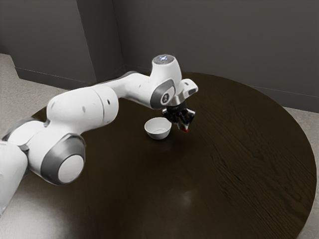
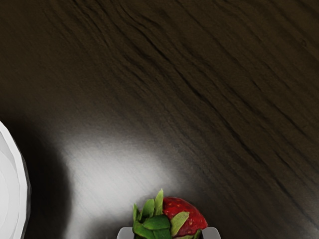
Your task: Take strawberry from the bowl
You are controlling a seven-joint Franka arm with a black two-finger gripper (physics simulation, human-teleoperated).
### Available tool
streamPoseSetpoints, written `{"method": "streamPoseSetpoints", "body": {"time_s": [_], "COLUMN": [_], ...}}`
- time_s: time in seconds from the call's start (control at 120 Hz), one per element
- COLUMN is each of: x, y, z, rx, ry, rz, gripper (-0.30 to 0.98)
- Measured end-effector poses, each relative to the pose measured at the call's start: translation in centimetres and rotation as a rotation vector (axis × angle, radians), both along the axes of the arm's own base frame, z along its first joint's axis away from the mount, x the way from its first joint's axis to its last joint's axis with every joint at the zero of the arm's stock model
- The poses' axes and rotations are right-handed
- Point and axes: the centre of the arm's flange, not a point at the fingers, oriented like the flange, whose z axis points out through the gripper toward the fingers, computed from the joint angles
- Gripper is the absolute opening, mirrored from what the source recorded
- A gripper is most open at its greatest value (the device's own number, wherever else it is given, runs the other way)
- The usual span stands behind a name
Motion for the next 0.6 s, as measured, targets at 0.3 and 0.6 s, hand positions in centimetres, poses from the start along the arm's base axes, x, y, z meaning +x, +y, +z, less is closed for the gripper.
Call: {"method": "streamPoseSetpoints", "body": {"time_s": [0.3, 0.6], "x": [-0.4, -5.0], "y": [0.4, -0.2], "z": [1.5, 13.7], "rx": [-0.011, -0.018], "ry": [-0.013, -0.055], "rz": [0.003, -0.039], "gripper": [0.46, 0.63]}}
